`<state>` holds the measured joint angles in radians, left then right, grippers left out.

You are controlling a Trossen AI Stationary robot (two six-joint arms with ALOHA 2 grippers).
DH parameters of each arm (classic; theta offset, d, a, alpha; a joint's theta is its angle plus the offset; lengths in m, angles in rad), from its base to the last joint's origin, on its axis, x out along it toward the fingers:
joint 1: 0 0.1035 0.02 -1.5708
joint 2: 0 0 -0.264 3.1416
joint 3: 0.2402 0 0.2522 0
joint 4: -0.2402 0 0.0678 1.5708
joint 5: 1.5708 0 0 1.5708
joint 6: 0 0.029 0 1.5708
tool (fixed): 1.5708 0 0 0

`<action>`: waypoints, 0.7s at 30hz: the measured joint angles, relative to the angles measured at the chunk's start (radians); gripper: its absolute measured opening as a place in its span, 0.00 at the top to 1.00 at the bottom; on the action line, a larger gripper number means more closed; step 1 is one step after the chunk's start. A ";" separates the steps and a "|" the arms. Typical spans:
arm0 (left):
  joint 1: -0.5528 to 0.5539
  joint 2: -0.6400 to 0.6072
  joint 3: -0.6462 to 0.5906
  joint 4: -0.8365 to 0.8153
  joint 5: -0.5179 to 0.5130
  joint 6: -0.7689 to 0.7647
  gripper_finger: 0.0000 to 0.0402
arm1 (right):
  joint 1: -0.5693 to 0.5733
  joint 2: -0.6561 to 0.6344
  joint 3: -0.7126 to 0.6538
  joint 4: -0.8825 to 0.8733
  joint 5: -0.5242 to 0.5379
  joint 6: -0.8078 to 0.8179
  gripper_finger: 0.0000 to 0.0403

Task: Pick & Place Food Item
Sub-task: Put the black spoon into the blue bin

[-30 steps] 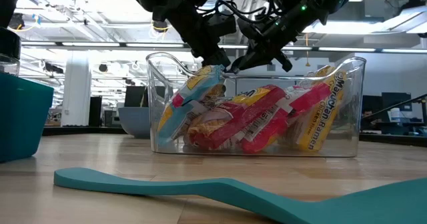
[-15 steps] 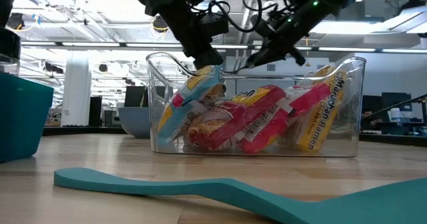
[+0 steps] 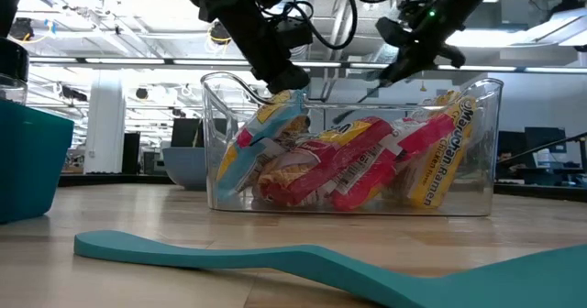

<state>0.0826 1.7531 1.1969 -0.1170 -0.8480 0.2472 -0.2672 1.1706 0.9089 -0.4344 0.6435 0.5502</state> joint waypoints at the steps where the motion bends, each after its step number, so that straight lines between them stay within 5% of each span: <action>1: 0.000 0.000 0.000 -0.006 0.000 -0.011 0.78 | 0.004 -0.005 0.000 -0.021 0.013 0.010 1.00; 9: 0.000 0.000 0.000 -0.026 0.001 -0.028 0.78 | 0.045 -0.013 -0.011 -0.096 0.044 0.053 1.00; 21: 0.001 0.000 0.000 -0.034 0.068 -0.102 0.78 | 0.064 -0.095 -0.364 0.404 0.015 0.083 1.00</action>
<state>0.0836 1.7531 1.1969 -0.1508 -0.7796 0.1453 -0.2031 1.0757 0.5450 -0.0303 0.6583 0.6327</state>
